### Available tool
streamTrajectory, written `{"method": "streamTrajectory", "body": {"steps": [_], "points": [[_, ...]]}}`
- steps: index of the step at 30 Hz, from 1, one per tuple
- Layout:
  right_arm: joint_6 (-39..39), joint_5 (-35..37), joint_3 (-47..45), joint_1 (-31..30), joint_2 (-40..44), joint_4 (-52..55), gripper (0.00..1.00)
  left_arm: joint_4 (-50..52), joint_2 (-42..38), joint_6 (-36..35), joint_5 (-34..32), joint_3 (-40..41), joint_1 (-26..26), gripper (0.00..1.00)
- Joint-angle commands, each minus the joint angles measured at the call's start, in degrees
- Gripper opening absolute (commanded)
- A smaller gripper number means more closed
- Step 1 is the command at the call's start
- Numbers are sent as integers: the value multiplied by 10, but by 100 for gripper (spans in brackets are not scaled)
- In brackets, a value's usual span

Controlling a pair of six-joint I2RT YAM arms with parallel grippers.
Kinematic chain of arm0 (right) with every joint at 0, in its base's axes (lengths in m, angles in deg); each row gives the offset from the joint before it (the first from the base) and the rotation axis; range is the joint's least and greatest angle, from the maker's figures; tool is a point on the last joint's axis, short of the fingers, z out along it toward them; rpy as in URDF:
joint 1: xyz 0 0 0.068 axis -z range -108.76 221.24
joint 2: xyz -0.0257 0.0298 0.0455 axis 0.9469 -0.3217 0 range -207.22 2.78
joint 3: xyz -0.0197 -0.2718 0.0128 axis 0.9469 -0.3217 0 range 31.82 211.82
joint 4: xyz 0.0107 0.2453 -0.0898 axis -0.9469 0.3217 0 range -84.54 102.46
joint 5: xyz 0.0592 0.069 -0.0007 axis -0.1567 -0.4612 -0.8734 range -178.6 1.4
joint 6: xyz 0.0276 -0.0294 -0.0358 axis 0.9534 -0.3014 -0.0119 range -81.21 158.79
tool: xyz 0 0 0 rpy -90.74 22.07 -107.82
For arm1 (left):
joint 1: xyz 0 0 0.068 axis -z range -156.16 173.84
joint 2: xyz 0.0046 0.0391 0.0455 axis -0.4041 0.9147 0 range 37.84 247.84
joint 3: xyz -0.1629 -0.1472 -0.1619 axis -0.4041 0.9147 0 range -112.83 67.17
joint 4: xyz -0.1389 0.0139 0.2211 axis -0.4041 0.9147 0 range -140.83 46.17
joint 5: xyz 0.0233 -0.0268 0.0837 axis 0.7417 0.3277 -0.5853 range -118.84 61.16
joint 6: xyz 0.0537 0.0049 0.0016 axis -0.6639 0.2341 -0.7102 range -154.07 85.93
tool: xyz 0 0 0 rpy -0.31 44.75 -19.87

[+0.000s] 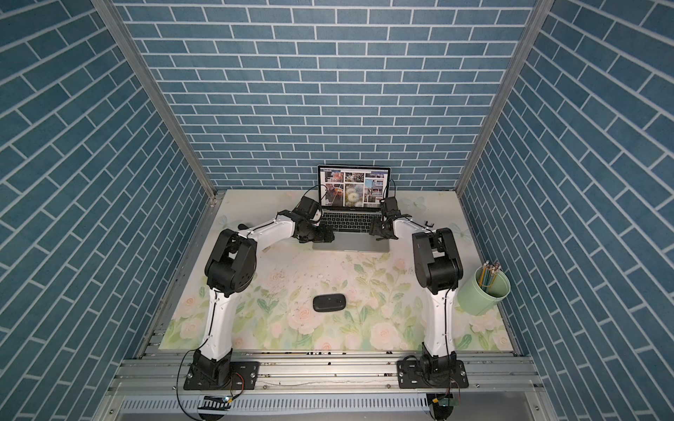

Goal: Remove the wireless mouse receiver from the laptop
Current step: Move the laptop to the center of the board.

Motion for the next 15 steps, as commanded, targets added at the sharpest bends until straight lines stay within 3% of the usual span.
{"method": "streamTrajectory", "body": {"steps": [1,15], "points": [[26,-111,-40,-57,-11,30,73,32,-7,13,55,40,24,95],[31,-106,-124,-102,56,19,73,18,-54,24,49,98,42,95]]}}
